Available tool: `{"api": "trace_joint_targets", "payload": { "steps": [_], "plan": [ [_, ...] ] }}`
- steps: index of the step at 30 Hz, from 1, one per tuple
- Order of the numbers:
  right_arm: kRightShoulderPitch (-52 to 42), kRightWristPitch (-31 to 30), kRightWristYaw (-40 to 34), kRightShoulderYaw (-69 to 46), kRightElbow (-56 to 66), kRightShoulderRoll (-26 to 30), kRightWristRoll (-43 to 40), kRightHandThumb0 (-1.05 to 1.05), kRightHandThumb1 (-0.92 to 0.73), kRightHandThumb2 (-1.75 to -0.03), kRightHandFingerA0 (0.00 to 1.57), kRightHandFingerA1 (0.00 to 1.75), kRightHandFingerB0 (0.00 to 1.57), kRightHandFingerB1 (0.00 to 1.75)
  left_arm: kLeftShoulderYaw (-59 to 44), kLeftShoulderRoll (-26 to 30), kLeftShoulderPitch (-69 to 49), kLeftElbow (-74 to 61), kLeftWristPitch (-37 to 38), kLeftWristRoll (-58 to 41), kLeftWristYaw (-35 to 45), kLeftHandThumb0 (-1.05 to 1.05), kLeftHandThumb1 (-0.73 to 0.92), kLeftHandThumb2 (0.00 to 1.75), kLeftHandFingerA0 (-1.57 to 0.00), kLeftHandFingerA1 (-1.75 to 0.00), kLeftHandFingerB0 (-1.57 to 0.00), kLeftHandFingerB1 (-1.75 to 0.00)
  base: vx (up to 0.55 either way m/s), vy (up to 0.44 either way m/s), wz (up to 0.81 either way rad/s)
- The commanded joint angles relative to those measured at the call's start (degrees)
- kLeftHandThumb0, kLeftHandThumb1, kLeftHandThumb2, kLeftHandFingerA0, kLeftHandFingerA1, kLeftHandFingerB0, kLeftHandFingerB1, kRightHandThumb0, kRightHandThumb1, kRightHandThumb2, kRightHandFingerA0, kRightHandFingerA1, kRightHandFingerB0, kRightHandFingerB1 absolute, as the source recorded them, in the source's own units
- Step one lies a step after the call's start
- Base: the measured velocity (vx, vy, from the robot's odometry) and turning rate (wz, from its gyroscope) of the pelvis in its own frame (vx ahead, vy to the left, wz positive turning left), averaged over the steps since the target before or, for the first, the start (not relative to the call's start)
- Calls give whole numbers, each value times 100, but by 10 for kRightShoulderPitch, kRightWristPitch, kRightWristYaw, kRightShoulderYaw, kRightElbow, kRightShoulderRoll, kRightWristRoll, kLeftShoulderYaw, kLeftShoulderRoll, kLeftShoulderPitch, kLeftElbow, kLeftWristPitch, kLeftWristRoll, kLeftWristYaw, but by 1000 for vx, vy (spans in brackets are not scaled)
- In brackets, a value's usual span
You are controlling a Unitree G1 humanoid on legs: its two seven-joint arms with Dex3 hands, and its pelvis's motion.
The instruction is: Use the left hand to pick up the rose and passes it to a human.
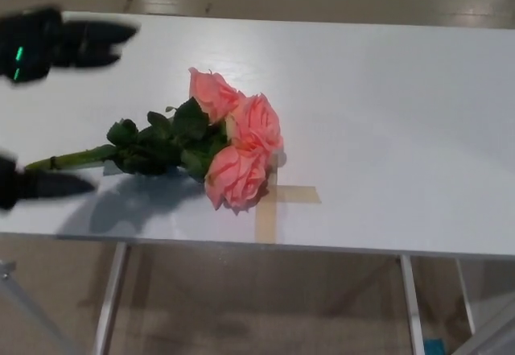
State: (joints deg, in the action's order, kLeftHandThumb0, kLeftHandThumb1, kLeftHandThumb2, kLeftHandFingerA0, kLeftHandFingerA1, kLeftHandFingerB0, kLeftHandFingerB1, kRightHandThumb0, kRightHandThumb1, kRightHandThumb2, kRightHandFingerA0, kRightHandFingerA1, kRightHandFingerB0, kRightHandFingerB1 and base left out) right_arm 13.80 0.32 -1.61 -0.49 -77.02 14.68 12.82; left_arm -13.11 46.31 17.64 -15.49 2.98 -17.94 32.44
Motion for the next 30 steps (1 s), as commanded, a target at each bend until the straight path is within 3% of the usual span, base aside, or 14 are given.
{"api": "trace_joint_targets", "payload": {
  "steps": [1,2,3,4,8,9,10,13,14,15,16,21,22,30],
  "plan": [
    [-1,-8,11,5,-4,7,3,-45,-69,-61,50,38,41,34,104,-8,139,144,-5,166,-42,-67,47,55,-26,-30,-27,-30,0,0,0],
    [0,-10,12,5,-4,7,3,-45,-69,-61,50,38,41,34,127,-12,165,181,-3,189,-46,-31,17,82,-7,-50,-7,-48,0,0,0],
    [0,-10,12,5,-4,7,3,-45,-69,-61,50,38,41,34,131,-12,169,187,-2,192,-47,-31,17,82,-7,-50,-7,-48,0,0,0],
    [0,-10,12,5,-4,7,3,-45,-69,-61,50,38,40,34,139,-13,176,197,-4,200,-49,-68,47,56,-17,-28,-21,-29,0,0,0],
    [0,-11,15,7,-4,8,4,-45,-69,-61,49,37,39,34,208,-22,238,270,-43,269,-63,-70,41,77,-6,-20,-10,-29,0,0,0],
    [1,-11,15,7,-4,7,4,-45,-69,-61,49,37,39,34,220,-24,249,285,-48,280,-65,-70,41,77,-6,-20,-10,-29,0,0,0],
    [1,-11,16,8,-4,7,5,-45,-69,-61,49,37,40,34,246,-31,272,314,-70,301,-64,-73,48,55,-2,-25,-11,-26,0,0,0],
    [1,-11,16,8,-4,7,5,-45,-69,-61,49,37,40,34,256,-31,281,327,-70,302,-67,-73,48,55,-2,-25,-11,-26,0,0,0],
    [8,-13,19,8,-4,10,4,-45,-70,-61,49,37,40,34,284,-43,312,376,-77,326,-69,-68,39,78,-4,-20,-7,-27,0,0,0],
    [7,-13,19,8,-4,10,4,-45,-70,-61,49,37,40,34,286,-43,313,378,-76,325,-70,-68,39,78,-4,-20,-7,-27,0,0,0],
    [7,-12,20,7,-4,11,4,-45,-70,-61,49,37,40,34,298,-51,322,397,-80,330,-71,-73,48,55,-3,-25,-10,-26,0,0,0],
    [7,-11,20,9,-4,12,5,-45,-70,-61,49,37,40,34,324,-66,342,438,-86,336,-70,-75,40,66,-6,-20,-11,-25,0,0,0],
    [5,-11,19,9,-4,12,5,-45,-70,-61,49,37,40,34,336,-70,344,442,-91,345,-67,-63,39,81,0,-24,-14,-32,0,0,0],
    [-3,-8,20,1,-4,12,-3,-45,-70,-61,49,37,41,34,382,-104,373,496,-101,378,-68,-63,39,81,0,-24,-13,-32,0,0,0]
  ]
}}
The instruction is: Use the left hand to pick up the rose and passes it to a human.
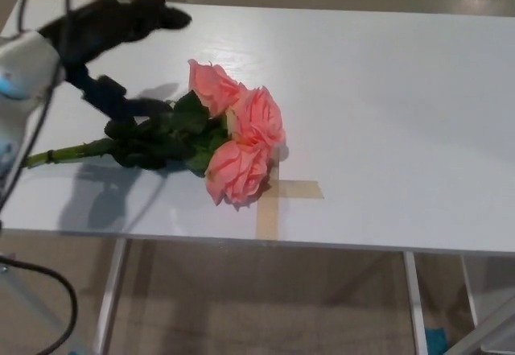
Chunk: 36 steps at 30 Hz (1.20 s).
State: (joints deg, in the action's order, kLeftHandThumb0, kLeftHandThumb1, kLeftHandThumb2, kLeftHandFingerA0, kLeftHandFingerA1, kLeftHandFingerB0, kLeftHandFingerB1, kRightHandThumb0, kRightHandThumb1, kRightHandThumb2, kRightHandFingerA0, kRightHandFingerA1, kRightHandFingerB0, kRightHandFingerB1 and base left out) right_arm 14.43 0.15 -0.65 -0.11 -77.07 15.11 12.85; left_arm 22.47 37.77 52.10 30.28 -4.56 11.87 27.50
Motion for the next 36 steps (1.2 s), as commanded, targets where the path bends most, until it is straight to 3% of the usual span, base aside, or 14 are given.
{"api": "trace_joint_targets", "payload": {
  "steps": [1,10,11,17,19,20,22,23,26,27,28,31,32,36],
  "plan": [
    [-4,-6,10,-2,-3,10,-3,-44,-70,-61,50,38,40,34,32,-38,44,75,-15,82,-26,-62,39,81,0,-24,-12,-32,0,0,0],
    [-13,-7,15,0,-4,7,0,-44,-70,-61,50,38,42,34,47,-78,39,127,-3,113,-34,-63,39,82,0,-26,-13,-35,0,0,0],
    [-12,-7,15,0,-4,7,0,-44,-70,-61,50,38,42,34,46,-82,42,135,-5,116,-33,-74,47,55,-7,-24,-12,-26,0,0,0],
    [-9,-6,17,-2,-4,8,-2,-43,-70,-61,50,38,41,34,44,-99,55,167,-7,128,-30,-72,47,55,-8,-24,-12,-26,0,0,0],
    [2,-7,19,-3,-3,8,-2,-43,-70,-61,50,38,41,34,41,-102,67,183,-2,132,-35,-76,40,67,-7,-24,-12,-27,0,0,0],
    [3,-8,19,-2,-3,8,-2,-43,-70,-61,50,37,41,34,40,-100,65,182,-2,133,-34,-71,46,55,-8,-24,-12,-26,0,0,0],
    [8,-9,20,-2,-3,8,-1,-42,-70,-61,49,37,41,34,39,-100,67,189,3,137,-36,-71,46,55,-8,-24,-12,-25,0,0,0],
    [5,-8,22,-2,-3,8,-1,-42,-70,-61,49,37,41,34,41,-104,63,190,0,142,-39,-62,38,80,-1,-30,-8,-36,0,0,0],
    [3,-7,25,0,-2,8,0,-42,-70,-61,49,37,40,34,45,-113,56,198,0,149,-46,-64,41,80,-4,-33,-5,-35,0,0,0],
    [4,-8,26,1,-2,8,0,-42,-70,-61,49,37,40,34,47,-115,55,202,3,153,-50,-76,39,68,-9,-31,-9,-31,0,0,0],
    [4,-7,27,1,-2,8,0,-42,-70,-61,49,37,41,34,48,-118,53,207,4,156,-53,-62,40,80,-3,-37,-3,-36,0,0,0],
    [5,-6,30,2,-1,7,1,-42,-70,-61,49,37,41,34,52,-123,52,220,8,164,-56,-69,46,80,-4,-35,0,-32,0,0,0],
    [7,-6,32,2,-1,8,1,-42,-71,-61,49,37,41,34,54,-125,54,226,7,167,-53,-34,16,81,0,-48,0,-47,0,0,0],
    [9,-7,37,1,-2,7,-2,-42,-71,-61,48,37,39,33,68,-130,54,241,-3,179,-39,-30,21,81,0,-47,0,-47,0,0,0]
  ]
}}
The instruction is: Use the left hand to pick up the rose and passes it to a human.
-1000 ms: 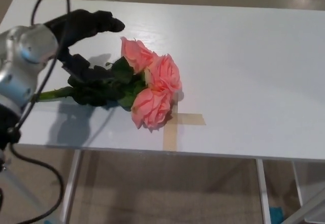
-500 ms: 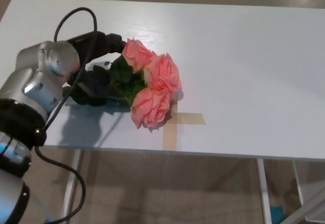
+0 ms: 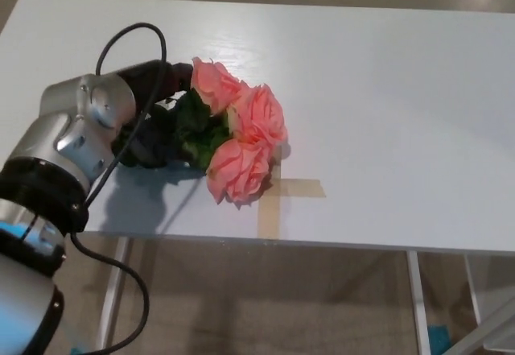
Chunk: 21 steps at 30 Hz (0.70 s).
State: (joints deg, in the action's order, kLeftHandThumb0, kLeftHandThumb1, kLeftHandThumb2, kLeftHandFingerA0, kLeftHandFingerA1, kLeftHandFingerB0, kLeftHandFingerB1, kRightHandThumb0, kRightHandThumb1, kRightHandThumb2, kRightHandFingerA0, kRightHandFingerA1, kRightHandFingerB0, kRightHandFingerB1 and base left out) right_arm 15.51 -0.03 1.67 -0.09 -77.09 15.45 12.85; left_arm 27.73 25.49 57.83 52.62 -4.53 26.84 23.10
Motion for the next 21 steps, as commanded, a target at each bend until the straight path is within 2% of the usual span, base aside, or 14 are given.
{"api": "trace_joint_targets", "payload": {
  "steps": [1,9,10,14,15,17,18,19,21],
  "plan": [
    [-3,-6,14,1,-2,3,-2,-42,-71,-61,48,37,39,33,18,-7,-4,20,-4,31,7,-30,21,81,0,-47,0,-47,0,0,0],
    [6,-15,22,-1,-3,3,-3,-43,-71,-62,47,37,39,34,50,-18,14,63,-32,49,45,-27,24,81,0,-48,0,-48,0,0,0],
    [-5,-17,26,-1,-5,2,-2,-46,-58,-91,41,54,29,47,64,-35,1,77,-57,58,51,-47,35,63,-20,-39,-7,-27,0,0,0],
    [-5,-18,27,-1,-4,2,-3,-46,-58,-91,41,54,29,47,65,-39,2,84,-58,59,48,-47,35,63,-20,-39,-7,-27,0,0,0],
    [2,-18,29,0,-3,1,-2,-49,-59,-90,40,53,31,47,67,-43,0,92,-48,61,40,-33,44,53,-47,-38,-13,-27,0,0,0],
    [3,-18,30,0,-3,1,-2,-49,-59,-90,40,53,31,47,66,-45,1,95,-47,62,39,-33,44,53,-47,-38,-13,-27,0,0,0],
    [6,-20,34,2,-3,1,0,-50,-59,-90,40,52,31,46,72,-39,-15,79,-23,69,22,-27,62,62,-77,-71,-24,-31,0,0,0],
    [13,-21,36,4,-3,1,1,-50,-60,-90,39,52,31,46,76,-41,-8,81,-19,75,21,-21,70,61,-91,-56,-33,-32,0,0,0],
    [14,-22,36,4,-3,2,1,-50,-60,-90,39,52,31,46,75,-41,-8,81,-18,77,20,-21,70,61,-91,-56,-33,-32,0,0,0]
  ]
}}
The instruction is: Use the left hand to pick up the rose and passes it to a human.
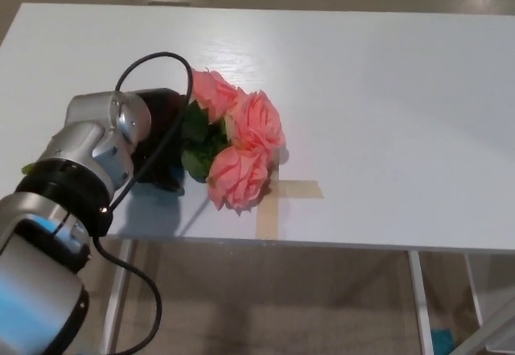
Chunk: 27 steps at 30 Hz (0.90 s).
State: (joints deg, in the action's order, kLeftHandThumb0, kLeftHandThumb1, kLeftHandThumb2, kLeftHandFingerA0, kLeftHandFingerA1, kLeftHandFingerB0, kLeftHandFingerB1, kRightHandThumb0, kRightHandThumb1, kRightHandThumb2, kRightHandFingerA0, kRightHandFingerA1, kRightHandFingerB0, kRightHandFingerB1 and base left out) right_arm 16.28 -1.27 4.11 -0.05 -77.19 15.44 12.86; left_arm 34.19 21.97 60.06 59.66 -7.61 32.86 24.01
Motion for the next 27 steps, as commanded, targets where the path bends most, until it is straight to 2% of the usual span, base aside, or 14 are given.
{"api": "trace_joint_targets", "payload": {
  "steps": [1,2,7,8,9,13,14,15,18,19,20,24,25,27],
  "plan": [
    [6,-9,12,4,-2,2,1,-50,-60,-90,39,52,31,46,10,-6,-30,11,13,17,11,-21,70,61,-91,-56,-33,-32,0,0,0],
    [-3,-3,17,8,-3,2,4,-49,-61,-92,41,53,31,48,13,-6,-55,-25,15,19,3,-19,73,61,-114,-61,-66,-42,0,0,0],
    [-1,-4,18,9,-3,3,2,-49,-61,-92,41,53,31,48,8,-4,-59,-35,12,23,4,-19,73,61,-114,-61,-66,-42,0,0,0],
    [8,-3,4,8,0,1,2,-44,-73,-62,50,38,45,35,-4,-1,-76,-57,25,22,-46,-19,67,60,-90,-63,-52,-41,0,0,0],
    [9,-3,1,8,0,1,1,-44,-73,-62,50,38,45,35,-9,0,-81,-63,27,22,-54,-19,70,61,-84,-54,-46,-39,0,0,0],
    [8,-2,-2,7,0,1,0,-44,-73,-62,50,38,45,35,-17,1,-90,-73,27,26,-58,-19,70,61,-84,-54,-46,-39,0,0,0],
    [6,4,-30,6,3,4,1,-41,-74,-62,56,39,51,37,-35,-2,-100,-78,36,11,-76,-20,79,64,-75,-49,-41,-37,0,0,0],
    [1,7,-41,6,3,3,2,-41,-74,-62,57,40,52,37,-42,-2,-110,-84,40,9,-86,-21,79,64,-89,-58,-45,-38,0,0,0],
    [1,8,-44,6,3,2,2,-41,-74,-62,57,40,52,37,-49,-3,-114,-88,41,14,-87,-21,79,64,-89,-58,-45,-38,0,0,0],
    [7,7,-51,6,4,2,2,-40,-73,-62,59,40,53,38,-56,-4,-108,-76,50,13,-104,-21,77,62,-97,-85,-54,-40,0,0,0],
    [12,8,-62,6,4,0,3,-40,-73,-62,60,41,53,38,-68,-4,-107,-61,70,10,-141,-21,76,62,-94,-102,-56,-40,0,0,0],
    [7,11,-66,7,3,-1,2,-40,-73,-62,60,41,53,38,-80,-5,-115,-56,87,13,-162,-21,76,62,-94,-102,-56,-40,0,0,0],
    [-4,13,-68,5,2,-4,0,-39,-73,-62,61,41,51,37,-111,0,-150,-77,125,-2,-241,-20,77,64,-71,-140,-79,-50,0,0,0],
    [-5,12,-69,5,1,-5,-1,-39,-73,-62,62,41,51,37,-128,-1,-158,-81,143,-4,-272,-18,77,63,-64,-152,-87,-54,0,0,0]
  ]
}}
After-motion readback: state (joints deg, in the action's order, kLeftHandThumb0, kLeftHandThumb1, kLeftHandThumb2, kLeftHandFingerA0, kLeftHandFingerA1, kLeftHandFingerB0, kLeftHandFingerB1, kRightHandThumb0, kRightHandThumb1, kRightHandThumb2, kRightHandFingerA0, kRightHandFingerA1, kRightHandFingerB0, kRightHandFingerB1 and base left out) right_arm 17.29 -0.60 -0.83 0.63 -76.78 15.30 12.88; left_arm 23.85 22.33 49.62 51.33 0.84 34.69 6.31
